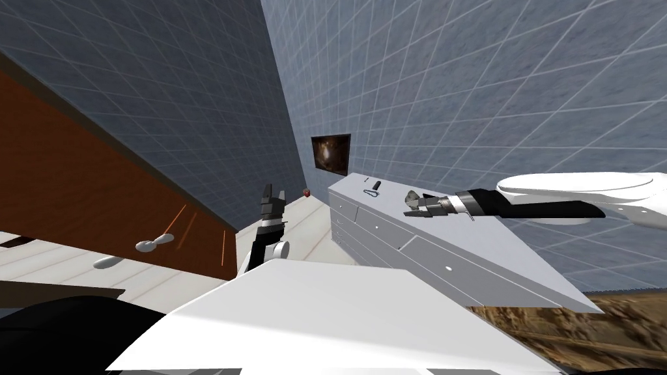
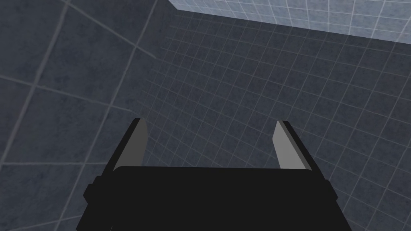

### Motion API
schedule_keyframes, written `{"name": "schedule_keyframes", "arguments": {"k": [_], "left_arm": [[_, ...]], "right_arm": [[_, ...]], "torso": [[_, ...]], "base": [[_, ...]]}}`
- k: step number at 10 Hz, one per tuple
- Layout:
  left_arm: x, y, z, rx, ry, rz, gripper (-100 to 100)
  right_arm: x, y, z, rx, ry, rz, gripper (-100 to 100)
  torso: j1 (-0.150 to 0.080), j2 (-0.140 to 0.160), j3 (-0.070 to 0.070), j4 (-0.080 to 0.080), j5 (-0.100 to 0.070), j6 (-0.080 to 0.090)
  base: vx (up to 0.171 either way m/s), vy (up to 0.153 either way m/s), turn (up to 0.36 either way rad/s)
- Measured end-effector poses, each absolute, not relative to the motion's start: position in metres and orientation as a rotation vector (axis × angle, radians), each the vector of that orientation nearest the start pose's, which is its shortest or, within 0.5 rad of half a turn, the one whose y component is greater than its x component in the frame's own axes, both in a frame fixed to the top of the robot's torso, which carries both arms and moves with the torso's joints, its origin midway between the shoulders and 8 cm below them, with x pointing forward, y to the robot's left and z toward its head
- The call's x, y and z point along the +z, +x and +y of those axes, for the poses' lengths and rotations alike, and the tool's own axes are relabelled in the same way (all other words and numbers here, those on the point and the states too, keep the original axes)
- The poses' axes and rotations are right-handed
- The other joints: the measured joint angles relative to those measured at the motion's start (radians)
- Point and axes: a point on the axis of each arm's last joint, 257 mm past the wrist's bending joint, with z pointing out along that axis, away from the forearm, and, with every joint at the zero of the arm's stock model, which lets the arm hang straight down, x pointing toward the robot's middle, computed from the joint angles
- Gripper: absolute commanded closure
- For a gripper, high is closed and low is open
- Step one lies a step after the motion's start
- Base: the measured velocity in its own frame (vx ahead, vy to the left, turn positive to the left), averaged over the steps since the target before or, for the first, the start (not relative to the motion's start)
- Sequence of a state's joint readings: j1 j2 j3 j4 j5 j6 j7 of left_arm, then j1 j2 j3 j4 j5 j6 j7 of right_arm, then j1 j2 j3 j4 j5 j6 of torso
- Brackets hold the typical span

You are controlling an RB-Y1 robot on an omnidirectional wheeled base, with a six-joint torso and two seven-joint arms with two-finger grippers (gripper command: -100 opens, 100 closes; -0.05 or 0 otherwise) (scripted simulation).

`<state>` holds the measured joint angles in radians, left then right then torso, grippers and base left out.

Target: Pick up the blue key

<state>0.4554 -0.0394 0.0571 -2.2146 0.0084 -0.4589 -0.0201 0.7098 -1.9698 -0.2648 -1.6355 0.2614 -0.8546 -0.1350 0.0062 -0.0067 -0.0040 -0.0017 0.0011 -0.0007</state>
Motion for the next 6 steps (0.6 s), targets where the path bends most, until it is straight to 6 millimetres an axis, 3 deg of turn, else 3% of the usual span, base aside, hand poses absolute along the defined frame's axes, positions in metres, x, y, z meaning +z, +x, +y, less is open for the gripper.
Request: {"name": "schedule_keyframes", "arguments": {"k": [6], "left_arm": [[0.002, 0.362, 0.303, -1.232, -0.734, 0.617, 0]], "right_arm": [[-0.122, 0.392, -0.414, 0.33, -1.082, 2.343, -100]], "torso": [[0.003, -0.002, -0.001, 0.0, 0.001, 0.0]], "base": [[0.091, 0.116, -0.025]]}}
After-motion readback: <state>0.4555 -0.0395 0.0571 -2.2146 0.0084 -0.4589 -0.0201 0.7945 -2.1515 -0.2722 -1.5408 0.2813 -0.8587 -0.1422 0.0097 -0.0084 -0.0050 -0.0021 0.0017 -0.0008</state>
